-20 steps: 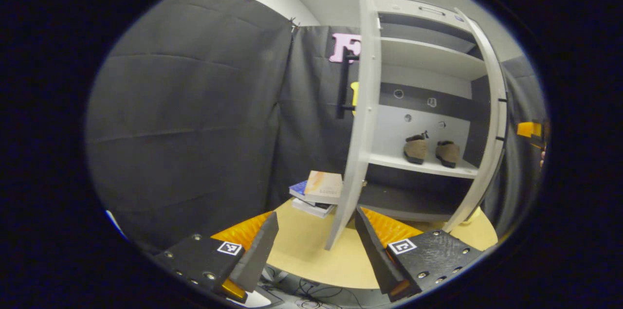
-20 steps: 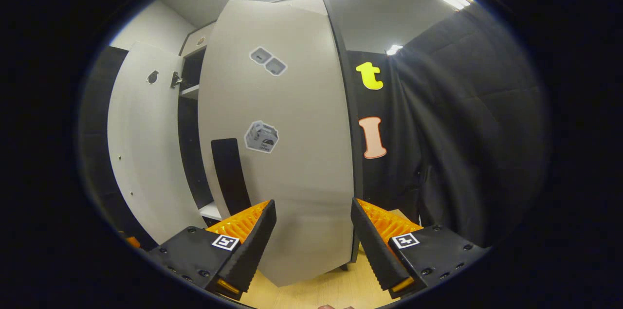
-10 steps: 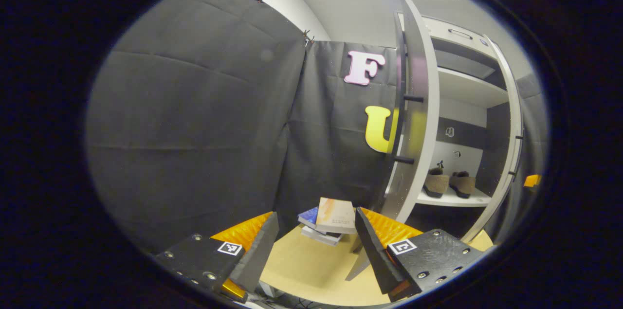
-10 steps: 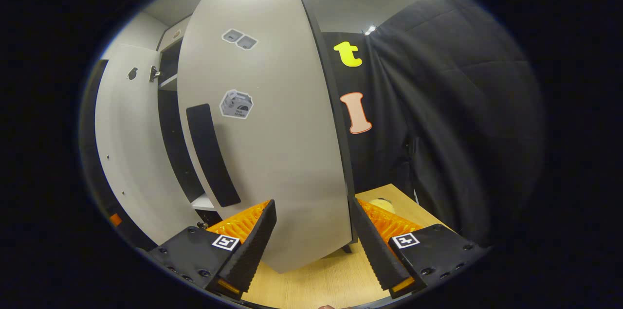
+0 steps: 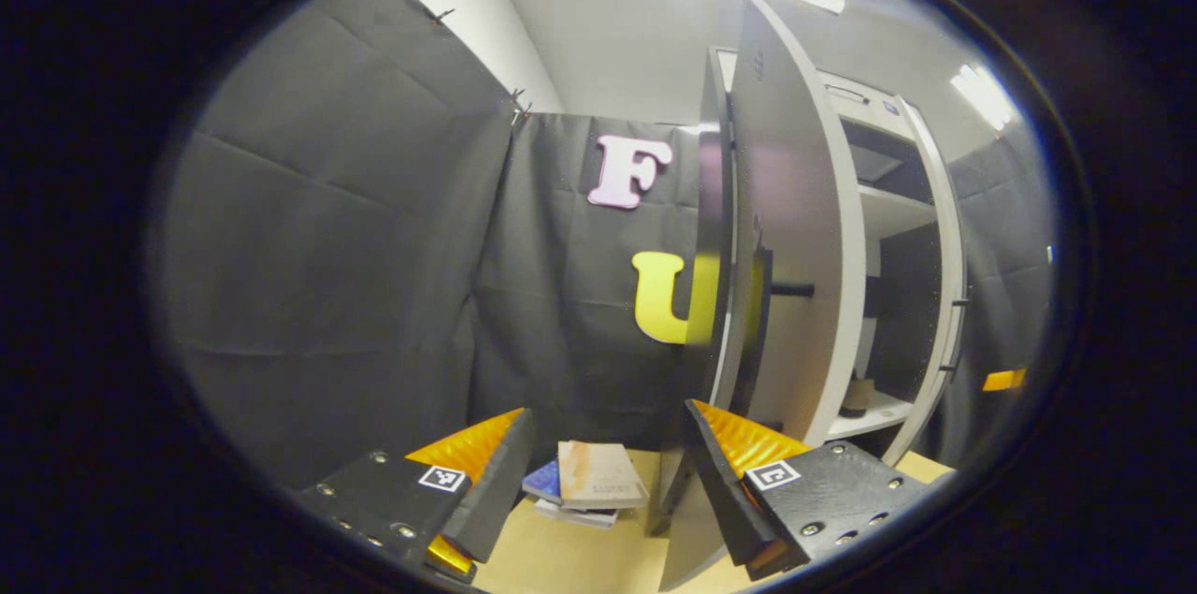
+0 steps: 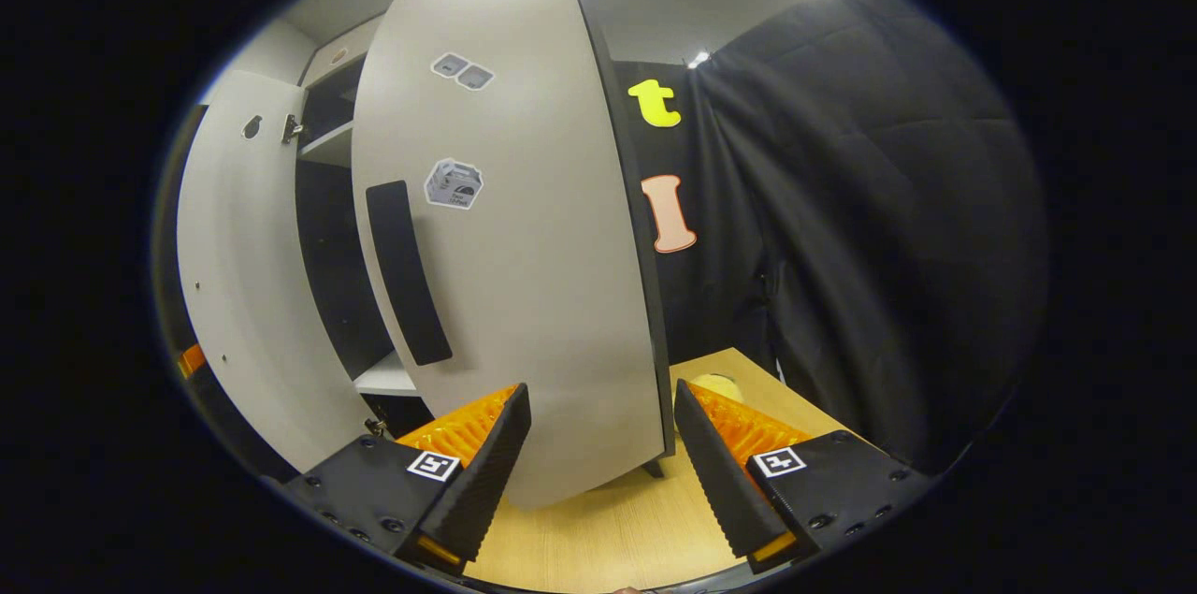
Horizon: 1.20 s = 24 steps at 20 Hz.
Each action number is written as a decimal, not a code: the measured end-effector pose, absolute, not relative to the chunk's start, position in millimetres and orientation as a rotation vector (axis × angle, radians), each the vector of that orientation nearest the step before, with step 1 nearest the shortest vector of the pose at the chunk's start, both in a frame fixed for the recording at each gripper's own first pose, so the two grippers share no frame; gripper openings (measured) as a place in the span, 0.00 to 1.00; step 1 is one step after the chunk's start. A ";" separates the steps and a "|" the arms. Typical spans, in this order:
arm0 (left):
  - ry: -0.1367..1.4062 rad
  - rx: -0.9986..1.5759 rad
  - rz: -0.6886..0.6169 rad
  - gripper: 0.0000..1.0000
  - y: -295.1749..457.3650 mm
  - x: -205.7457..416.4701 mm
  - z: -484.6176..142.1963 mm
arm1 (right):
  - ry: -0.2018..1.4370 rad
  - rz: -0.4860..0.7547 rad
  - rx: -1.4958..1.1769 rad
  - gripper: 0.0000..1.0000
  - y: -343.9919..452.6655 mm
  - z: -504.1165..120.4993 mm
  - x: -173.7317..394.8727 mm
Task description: Grab one shoe with the right hand and put it into the shoe cabinet, grab the other shoe with the left hand and put it into the shoe cabinet; then close the right door with the right hand and the left door with the left hand.
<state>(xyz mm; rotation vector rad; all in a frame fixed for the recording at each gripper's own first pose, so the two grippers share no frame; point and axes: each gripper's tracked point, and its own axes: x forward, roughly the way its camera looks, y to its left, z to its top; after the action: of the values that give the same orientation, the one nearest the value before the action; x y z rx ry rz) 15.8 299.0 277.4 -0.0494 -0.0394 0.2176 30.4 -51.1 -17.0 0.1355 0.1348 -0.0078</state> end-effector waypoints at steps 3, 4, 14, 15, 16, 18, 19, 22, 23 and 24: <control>-0.066 -0.058 0.137 0.92 292.1 33.7 290.5 | 0.136 -0.020 0.124 0.98 -56.0 -18.2 24.5; -0.067 -0.064 0.098 0.92 287.3 40.3 294.0 | 0.138 -0.022 0.122 0.98 -56.6 -19.2 22.4; 0.011 0.010 -0.051 0.99 266.5 54.0 296.1 | 0.183 -0.031 0.128 0.98 -65.7 -40.6 16.9; 0.020 0.008 -0.066 0.99 255.2 58.8 294.4 | 0.187 -0.025 0.135 0.98 -64.3 -42.1 17.0; 0.029 0.009 -0.082 0.99 243.7 59.8 292.3 | 0.187 -0.019 0.144 0.98 -63.0 -42.5 16.9; 0.029 0.009 -0.102 1.00 221.6 59.7 291.8 | 0.186 -0.006 0.151 0.98 -61.0 -42.7 17.0; 0.029 0.010 -0.107 1.00 213.9 62.2 291.4 | 0.187 -0.001 0.149 0.98 -60.5 -43.6 17.0; 0.049 -0.013 -0.104 1.00 194.1 67.6 288.3 | 0.188 0.006 0.140 0.98 -68.0 -42.7 14.4; 0.057 -0.018 -0.102 0.99 187.6 69.4 287.2 | 0.188 0.005 0.139 0.98 -72.2 -42.6 12.9; 0.056 -0.013 -0.103 0.93 179.6 71.4 289.2 | 0.189 0.007 0.139 0.98 -77.0 -42.7 11.1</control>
<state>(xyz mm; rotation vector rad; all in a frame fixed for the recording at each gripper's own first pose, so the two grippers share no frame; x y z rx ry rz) 71.4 179.6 289.2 -0.0133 0.0562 -0.1032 11.1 -77.0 -42.7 0.1392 0.1893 0.0068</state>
